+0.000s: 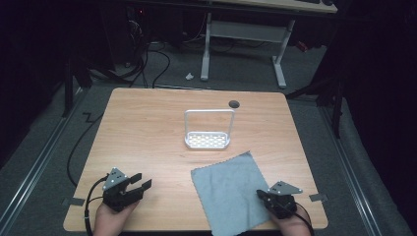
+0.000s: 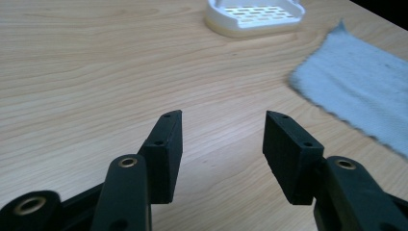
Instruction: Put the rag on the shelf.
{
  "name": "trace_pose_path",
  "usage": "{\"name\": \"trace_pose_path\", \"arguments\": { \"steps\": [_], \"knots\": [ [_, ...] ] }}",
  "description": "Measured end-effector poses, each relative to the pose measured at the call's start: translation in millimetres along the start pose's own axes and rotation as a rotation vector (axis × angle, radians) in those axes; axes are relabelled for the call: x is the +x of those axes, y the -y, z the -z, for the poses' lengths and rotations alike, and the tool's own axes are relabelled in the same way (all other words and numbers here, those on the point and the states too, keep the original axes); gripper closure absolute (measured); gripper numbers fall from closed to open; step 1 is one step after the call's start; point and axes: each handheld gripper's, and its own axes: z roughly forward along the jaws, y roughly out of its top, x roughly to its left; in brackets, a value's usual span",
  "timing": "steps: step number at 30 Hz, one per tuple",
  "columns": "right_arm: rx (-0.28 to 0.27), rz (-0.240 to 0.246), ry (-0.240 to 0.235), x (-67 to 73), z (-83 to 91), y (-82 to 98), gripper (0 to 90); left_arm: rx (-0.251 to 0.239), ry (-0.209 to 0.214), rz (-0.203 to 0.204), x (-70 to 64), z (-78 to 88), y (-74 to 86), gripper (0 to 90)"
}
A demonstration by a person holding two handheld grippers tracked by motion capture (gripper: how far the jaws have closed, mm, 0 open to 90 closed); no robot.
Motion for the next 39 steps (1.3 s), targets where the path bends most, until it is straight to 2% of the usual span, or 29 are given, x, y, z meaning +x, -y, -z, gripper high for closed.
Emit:
{"name": "trace_pose_path", "arguments": {
  "steps": [2,4,8,9,11,14,16,18,19,22,26,27,28,29,32,33,34,36,37,39],
  "knots": [
    [0.000,0.037,-0.025,12.5,-3.5,-4.4,90.0,0.017,0.020,-0.016,-9.3,-6.7,-0.5,49.0],
    [0.000,0.062,-0.036,19.8,-6.0,-7.3,90.0,0.045,0.047,-0.048,-26.1,-16.3,-1.0,49.1],
    [-0.002,0.070,-0.048,23.0,-7.6,-8.9,90.0,0.081,0.116,-0.079,-62.5,-34.2,-2.0,52.8],
    [-0.003,0.065,-0.051,22.3,-7.5,-8.6,90.0,0.098,0.127,-0.098,-72.3,-38.6,-2.0,56.3],
    [-0.004,0.059,-0.058,21.1,-7.5,-8.3,90.0,0.135,0.124,-0.145,-88.6,-45.0,-1.7,72.6],
    [-0.007,0.066,-0.062,20.9,-7.8,-8.3,90.0,0.170,0.145,-0.183,-110.2,-54.4,0.3,89.6],
    [-0.008,0.067,-0.064,21.1,-8.1,-8.5,90.0,0.206,0.167,-0.202,-118.5,-61.5,2.8,89.7],
    [-0.009,0.066,-0.065,21.6,-8.4,-8.6,90.0,0.225,0.191,-0.198,-122.8,-67.1,5.0,89.7],
    [-0.009,0.067,-0.067,21.7,-8.6,-8.8,90.0,0.228,0.193,-0.221,-126.2,-69.1,6.8,89.7],
    [-0.005,0.070,-0.068,23.6,-8.9,-9.7,90.0,0.237,0.188,-0.238,-126.8,-68.9,5.8,89.7],
    [-0.009,0.079,-0.089,27.0,-9.5,-10.1,90.0,0.230,0.120,-0.242,-114.0,-63.8,4.5,89.7],
    [-0.009,0.079,-0.089,27.0,-9.5,-10.1,90.0,0.230,0.120,-0.242,-114.0,-63.8,4.5,89.7],
    [-0.008,0.071,-0.111,29.3,-10.1,-10.7,90.0,0.219,0.091,-0.221,-102.1,-60.8,4.0,89.7],
    [-0.008,0.077,-0.113,30.0,-10.4,-11.2,90.0,0.212,0.081,-0.204,-96.2,-59.6,3.9,89.7],
    [-0.017,0.070,-0.139,33.3,-13.6,-14.9,89.0,0.206,0.048,-0.177,-83.4,-57.6,1.6,89.3],
    [-0.017,0.070,-0.139,33.3,-13.6,-14.9,89.0,0.206,0.048,-0.177,-83.4,-57.6,1.6,86.6],
    [-0.039,0.070,-0.112,31.0,-14.4,-24.1,86.2,0.197,0.030,-0.159,-76.0,-57.6,-4.9,85.4],
    [-0.073,0.039,-0.086,24.0,-14.8,-32.6,85.9,0.179,0.042,-0.138,-71.4,-60.5,-14.7,83.4],
    [-0.093,0.009,-0.061,17.5,-17.5,-38.9,85.7,0.166,0.031,-0.142,-71.5,-63.9,-20.3,81.4],
    [-0.093,-0.002,-0.018,8.5,-27.8,-48.5,85.6,0.165,0.016,-0.147,-71.2,-76.0,-29.6,76.8]
  ]
}}
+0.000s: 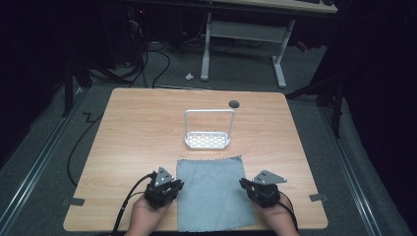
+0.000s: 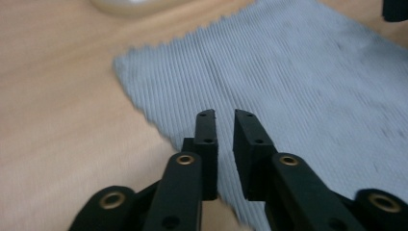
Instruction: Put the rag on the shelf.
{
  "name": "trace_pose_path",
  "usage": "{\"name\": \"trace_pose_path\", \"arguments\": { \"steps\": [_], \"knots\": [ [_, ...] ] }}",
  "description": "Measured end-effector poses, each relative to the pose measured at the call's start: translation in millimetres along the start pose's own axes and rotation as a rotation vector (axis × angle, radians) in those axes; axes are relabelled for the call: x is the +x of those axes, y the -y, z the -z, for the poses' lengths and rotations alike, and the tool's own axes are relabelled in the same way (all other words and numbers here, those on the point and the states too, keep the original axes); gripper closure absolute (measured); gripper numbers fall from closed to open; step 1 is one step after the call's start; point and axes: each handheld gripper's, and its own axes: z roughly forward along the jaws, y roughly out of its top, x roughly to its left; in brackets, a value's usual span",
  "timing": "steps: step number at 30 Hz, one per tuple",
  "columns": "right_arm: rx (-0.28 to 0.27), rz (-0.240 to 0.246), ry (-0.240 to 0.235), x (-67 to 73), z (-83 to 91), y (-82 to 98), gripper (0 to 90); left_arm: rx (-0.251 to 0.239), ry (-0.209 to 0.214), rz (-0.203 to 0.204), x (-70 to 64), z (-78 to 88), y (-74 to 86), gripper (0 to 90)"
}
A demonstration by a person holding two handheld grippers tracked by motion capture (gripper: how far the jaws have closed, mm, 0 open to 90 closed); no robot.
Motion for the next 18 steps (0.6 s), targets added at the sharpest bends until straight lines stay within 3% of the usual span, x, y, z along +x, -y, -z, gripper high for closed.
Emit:
{"name": "trace_pose_path", "arguments": {
  "steps": [4,8,10,14,17,18],
  "knots": [
    [0.023,-0.034,0.032,-10.3,-26.5,-12.8,85.8,0.062,-0.031,-0.018,7.2,-24.0,-9.0,74.5],
    [0.082,-0.021,0.044,-12.0,-42.3,-14.5,87.1,0.073,-0.036,-0.040,9.0,-24.7,-8.8,76.7],
    [0.083,-0.016,0.032,-8.4,-39.3,-12.4,87.4,0.079,-0.047,-0.066,7.4,-21.4,-6.1,76.7],
    [0.089,0.007,-0.041,5.1,-25.2,-2.2,87.4,0.083,-0.032,-0.062,8.2,-9.1,3.5,76.7],
    [0.084,0.032,-0.078,18.8,-12.7,8.5,87.4,0.085,0.010,-0.056,2.8,5.6,16.7,76.7],
    [0.077,0.044,-0.081,22.9,-8.8,12.3,87.4,0.079,0.030,-0.035,-1.9,9.9,21.7,76.9]
  ]
}}
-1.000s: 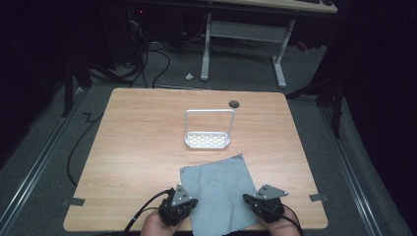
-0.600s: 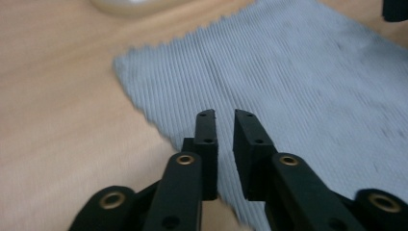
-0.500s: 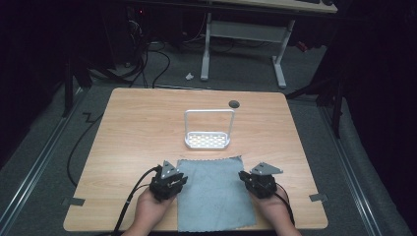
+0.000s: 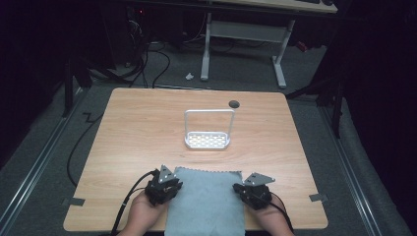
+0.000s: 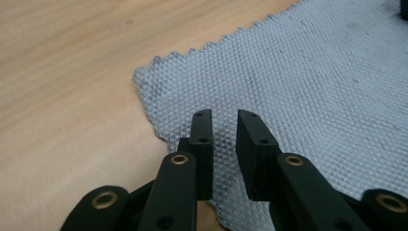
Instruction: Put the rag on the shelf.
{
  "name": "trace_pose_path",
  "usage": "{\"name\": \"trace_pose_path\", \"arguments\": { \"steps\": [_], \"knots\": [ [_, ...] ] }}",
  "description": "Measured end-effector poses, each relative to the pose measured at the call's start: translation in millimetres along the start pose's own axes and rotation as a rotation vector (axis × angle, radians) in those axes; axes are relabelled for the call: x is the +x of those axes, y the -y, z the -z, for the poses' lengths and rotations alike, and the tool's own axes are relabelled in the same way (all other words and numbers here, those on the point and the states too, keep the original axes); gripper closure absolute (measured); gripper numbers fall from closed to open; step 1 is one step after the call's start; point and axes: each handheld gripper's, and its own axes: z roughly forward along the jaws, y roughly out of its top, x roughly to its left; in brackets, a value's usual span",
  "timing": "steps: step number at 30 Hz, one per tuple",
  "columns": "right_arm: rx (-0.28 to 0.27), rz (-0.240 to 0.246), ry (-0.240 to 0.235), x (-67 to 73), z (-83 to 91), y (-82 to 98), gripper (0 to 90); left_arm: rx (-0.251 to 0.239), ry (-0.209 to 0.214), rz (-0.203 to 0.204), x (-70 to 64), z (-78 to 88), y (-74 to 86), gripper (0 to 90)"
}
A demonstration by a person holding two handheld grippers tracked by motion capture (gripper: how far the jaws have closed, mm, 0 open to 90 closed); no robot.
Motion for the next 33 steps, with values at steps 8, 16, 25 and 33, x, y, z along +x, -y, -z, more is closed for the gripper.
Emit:
{"name": "trace_pose_path", "arguments": {
  "steps": [8,16,25,33],
  "knots": [
    [-0.018,-0.004,-0.015,5.8,2.0,4.7,87.3,-0.069,-0.071,0.052,17.5,6.8,2.8,69.1],
    [-0.028,0.004,-0.018,6.0,1.5,5.4,86.9,-0.058,-0.080,0.106,25.1,-8.4,-5.7,67.6],
    [-0.030,0.009,-0.019,6.5,1.3,5.1,84.9,-0.085,-0.093,0.126,26.0,-6.5,1.2,85.5],
    [-0.079,-0.053,0.084,-10.8,7.6,-17.6,72.5,-0.088,-0.068,0.131,27.2,-7.1,1.5,88.3]
  ]
}}
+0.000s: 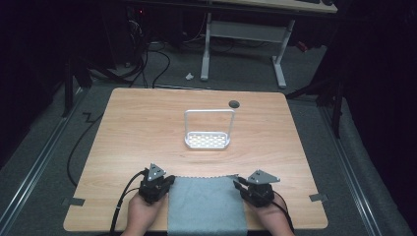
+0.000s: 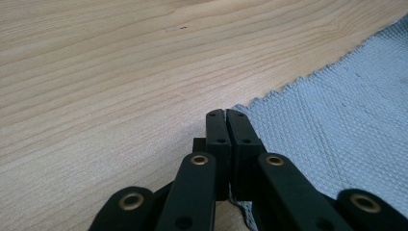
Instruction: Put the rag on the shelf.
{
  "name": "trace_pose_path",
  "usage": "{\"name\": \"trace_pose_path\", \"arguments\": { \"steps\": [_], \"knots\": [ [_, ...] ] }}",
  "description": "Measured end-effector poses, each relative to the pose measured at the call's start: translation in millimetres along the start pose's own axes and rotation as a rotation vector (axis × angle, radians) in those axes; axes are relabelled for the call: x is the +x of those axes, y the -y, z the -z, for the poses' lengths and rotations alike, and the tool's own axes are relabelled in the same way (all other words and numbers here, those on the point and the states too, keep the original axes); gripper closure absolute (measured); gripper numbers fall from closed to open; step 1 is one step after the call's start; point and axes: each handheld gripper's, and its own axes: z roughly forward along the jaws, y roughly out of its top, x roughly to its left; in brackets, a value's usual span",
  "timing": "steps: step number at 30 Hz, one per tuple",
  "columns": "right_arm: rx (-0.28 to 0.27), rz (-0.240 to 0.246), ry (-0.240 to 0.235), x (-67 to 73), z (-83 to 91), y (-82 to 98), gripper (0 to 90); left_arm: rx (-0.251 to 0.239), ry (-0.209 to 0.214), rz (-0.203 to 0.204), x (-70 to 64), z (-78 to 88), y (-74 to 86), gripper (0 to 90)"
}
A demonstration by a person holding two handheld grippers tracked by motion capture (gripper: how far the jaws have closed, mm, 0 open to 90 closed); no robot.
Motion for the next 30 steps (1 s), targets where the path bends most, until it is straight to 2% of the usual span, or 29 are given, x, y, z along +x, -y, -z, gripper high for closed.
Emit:
{"name": "trace_pose_path", "arguments": {
  "steps": [3,4,6,9,13,16,19,22,23,27,30],
  "knots": [
    [0.002,-0.058,0.020,-10.0,-9.0,-10.7,65.9,0.001,0.001,-0.002,-0.1,0.0,0.0,88.2],
    [-0.003,-0.093,0.018,-12.3,-13.1,-11.9,64.0,0.000,0.000,-0.004,-0.3,0.0,0.1,88.2],
    [0.002,-0.132,0.005,-14.7,-20.8,-9.6,58.9,0.000,0.000,-0.004,-0.2,0.0,0.1,88.2],
    [0.017,-0.144,-0.001,-16.0,-26.3,-3.1,58.9,0.000,0.003,-0.001,0.2,0.0,0.1,88.2],
    [0.050,-0.118,-0.002,-11.5,-29.9,2.7,63.2,0.000,0.002,-0.002,-0.1,0.0,0.1,88.2],
    [0.042,-0.068,0.008,-5.5,-29.2,4.3,74.6,0.000,0.002,-0.004,0.1,0.1,0.0,88.2],
    [0.042,-0.031,-0.005,-2.7,-29.0,4.5,80.8,0.000,0.001,-0.014,-1.0,0.2,0.3,88.3],
    [0.042,-0.026,-0.021,-2.9,-29.2,4.5,88.2,-0.002,0.002,-0.020,-1.3,0.8,0.6,88.6],
    [0.041,-0.025,-0.019,-2.6,-29.0,4.4,88.8,-0.008,0.007,-0.031,-2.3,2.0,0.5,88.7],
    [0.022,-0.019,-0.025,-2.1,-26.3,3.9,88.9,-0.024,0.030,-0.009,0.3,5.1,0.1,88.8],
    [-0.001,-0.014,-0.029,-2.4,-22.5,3.8,88.9,-0.043,0.030,-0.008,-0.6,8.9,-0.4,88.8]
  ]
}}
